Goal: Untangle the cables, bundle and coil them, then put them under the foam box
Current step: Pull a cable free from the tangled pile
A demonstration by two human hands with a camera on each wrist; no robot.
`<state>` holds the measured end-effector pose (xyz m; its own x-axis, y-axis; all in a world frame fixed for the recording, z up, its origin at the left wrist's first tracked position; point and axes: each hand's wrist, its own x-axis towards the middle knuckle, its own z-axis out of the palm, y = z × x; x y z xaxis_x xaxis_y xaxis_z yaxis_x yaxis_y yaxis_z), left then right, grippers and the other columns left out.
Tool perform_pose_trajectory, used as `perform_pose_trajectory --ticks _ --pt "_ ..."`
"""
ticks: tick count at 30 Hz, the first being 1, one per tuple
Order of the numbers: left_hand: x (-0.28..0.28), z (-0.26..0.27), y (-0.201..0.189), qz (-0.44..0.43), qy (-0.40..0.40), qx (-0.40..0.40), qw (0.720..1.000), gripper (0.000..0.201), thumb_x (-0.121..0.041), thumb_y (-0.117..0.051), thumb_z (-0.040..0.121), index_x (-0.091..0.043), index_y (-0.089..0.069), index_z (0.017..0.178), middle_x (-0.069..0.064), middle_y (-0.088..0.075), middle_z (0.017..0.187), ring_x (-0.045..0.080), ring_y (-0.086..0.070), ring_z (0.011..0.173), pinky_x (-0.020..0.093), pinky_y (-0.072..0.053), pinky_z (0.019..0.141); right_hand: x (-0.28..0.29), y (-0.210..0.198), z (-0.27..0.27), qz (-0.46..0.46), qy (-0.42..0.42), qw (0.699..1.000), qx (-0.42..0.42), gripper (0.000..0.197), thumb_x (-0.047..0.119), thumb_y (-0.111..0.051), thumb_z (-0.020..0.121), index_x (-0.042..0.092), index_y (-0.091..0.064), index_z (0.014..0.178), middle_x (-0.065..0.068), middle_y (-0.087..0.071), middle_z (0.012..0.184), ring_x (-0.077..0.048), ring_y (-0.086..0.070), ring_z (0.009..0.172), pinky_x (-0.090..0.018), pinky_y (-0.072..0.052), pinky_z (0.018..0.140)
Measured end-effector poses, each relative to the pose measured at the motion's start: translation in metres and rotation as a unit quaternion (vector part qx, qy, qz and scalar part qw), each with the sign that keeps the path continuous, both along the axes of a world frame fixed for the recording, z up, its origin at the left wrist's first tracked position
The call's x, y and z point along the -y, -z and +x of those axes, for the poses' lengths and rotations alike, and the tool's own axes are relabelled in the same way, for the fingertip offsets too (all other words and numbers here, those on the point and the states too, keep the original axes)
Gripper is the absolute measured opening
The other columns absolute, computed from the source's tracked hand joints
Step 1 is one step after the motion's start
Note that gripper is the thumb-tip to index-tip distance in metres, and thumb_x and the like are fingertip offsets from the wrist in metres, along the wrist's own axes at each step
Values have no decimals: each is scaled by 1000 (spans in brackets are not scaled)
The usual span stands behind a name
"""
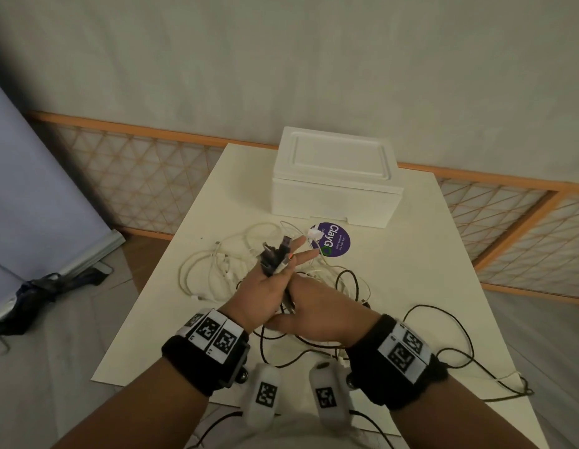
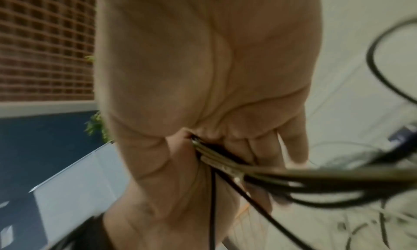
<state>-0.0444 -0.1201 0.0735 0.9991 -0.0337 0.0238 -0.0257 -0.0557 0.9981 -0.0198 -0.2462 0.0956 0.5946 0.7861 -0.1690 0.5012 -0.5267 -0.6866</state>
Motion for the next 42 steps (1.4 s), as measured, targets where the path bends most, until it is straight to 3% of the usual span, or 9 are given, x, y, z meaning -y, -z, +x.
perform_pose_trajectory --ticks 6,10,14,17,21,24,30,35,42 --pt "6 7 -9 36 33 -20 999 37 -57 -44 91 -37 -69 110 -28 -63 117 -10 -51 116 13 -35 101 16 7 12 57 51 995 -67 13 10 -49 86 22 -51 81 -1 -61 69 -12 -59 58 -40 -55 68" --pt "10 10 -9 12 12 -25 1000 33 -53 -53 86 -29 -74 96 -5 -72 100 12 -65 102 29 -49 93 20 14 17 90 51 992 -69 27 13 -50 95 7 -53 121 22 -39 103 13 -52 77 -6 -45 66" --pt "13 14 -9 -28 13 -32 999 24 -39 -68 82 -18 -72 92 -3 -71 93 12 -66 85 29 -53 67 26 16 21 81 43 989 -114 14 16 -45 98 11 -58 94 1 -63 85 -9 -61 78 -37 -53 83" --pt "15 16 -8 -151 -12 -16 988 23 -18 -80 65 -14 -66 82 6 -71 85 21 -67 89 32 -53 78 27 14 17 97 44 984 -141 18 18 -42 100 28 -47 86 1 -61 68 -21 -63 65 -36 -57 68" --pt "13 19 -9 -250 -56 3 967 48 -2 -77 56 -10 -56 97 11 -65 77 27 -63 82 35 -52 78 28 11 19 94 70 990 -75 15 22 -44 99 22 -46 114 14 -46 68 0 -49 53 -16 -43 54" --pt "9 17 -14 -273 -45 3 961 67 9 -71 60 -18 -52 118 8 -67 84 22 -62 78 31 -54 75 28 11 21 79 82 987 -112 6 26 -46 99 21 -46 99 11 -46 66 3 -45 47 -19 -38 54" --pt "3 14 -17 -246 -77 -27 966 41 8 -69 75 -5 -60 113 17 -72 96 31 -68 87 31 -57 75 28 10 17 106 85 970 -201 15 31 -56 93 19 -48 89 -1 -59 64 -15 -56 49 -26 -47 49" --pt "3 14 -16 -236 -107 -47 965 21 -2 -64 80 -11 -70 98 11 -74 95 21 -70 89 32 -58 71 17 7 19 172 133 956 -198 13 35 -47 98 24 -49 92 -6 -62 70 -25 -59 56 -33 -50 56" --pt "-10 14 -14 -227 -108 5 968 64 14 -61 79 -35 -58 121 10 -69 107 28 -68 85 36 -57 78 10 10 21 140 128 959 -212 31 35 -42 100 10 -54 84 -9 -60 64 -23 -51 47 -27 -44 46"
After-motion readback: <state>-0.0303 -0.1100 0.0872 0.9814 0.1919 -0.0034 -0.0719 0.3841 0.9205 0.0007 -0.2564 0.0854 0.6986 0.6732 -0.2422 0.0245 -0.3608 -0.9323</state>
